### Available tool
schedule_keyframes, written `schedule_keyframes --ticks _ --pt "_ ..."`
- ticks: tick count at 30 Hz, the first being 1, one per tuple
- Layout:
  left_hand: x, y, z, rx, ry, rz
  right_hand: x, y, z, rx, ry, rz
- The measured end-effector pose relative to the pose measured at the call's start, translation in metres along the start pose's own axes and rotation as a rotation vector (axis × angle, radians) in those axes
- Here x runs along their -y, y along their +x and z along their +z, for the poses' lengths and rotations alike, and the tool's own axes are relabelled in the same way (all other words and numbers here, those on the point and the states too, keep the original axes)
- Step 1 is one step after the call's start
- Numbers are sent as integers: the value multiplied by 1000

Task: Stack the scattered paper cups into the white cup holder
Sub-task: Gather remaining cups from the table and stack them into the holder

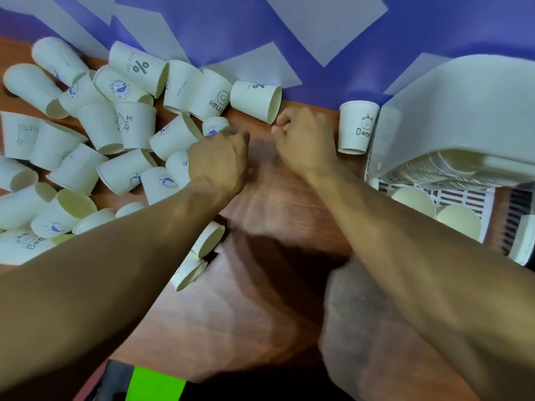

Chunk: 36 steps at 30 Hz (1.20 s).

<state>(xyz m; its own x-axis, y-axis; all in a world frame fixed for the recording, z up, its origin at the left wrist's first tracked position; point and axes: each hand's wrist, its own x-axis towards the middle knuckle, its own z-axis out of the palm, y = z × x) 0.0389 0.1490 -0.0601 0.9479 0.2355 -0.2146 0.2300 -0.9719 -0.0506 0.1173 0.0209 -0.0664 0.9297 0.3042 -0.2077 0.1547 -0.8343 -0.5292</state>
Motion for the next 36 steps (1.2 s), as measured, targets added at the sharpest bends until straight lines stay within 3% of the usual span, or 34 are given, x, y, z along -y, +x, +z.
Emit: schedule_keyframes --ticks 8,16,19,24,28,36 --pt "34 7 12 -6 80 60 14 29 25 -50 -3 117" --pt "30 8 8 -231 -17 155 8 40 31 -84 129 144" --pt "25 4 1 -268 -138 134 0 29 25 -123 119 67" --pt "14 -11 -10 -268 -384 281 -12 -12 -3 -263 118 -70" --pt "-2 -30 -19 -262 -531 299 -19 -58 -33 -360 90 -159" --pt "-42 -83 -58 -159 -713 261 -48 -135 -77 -522 66 -178"
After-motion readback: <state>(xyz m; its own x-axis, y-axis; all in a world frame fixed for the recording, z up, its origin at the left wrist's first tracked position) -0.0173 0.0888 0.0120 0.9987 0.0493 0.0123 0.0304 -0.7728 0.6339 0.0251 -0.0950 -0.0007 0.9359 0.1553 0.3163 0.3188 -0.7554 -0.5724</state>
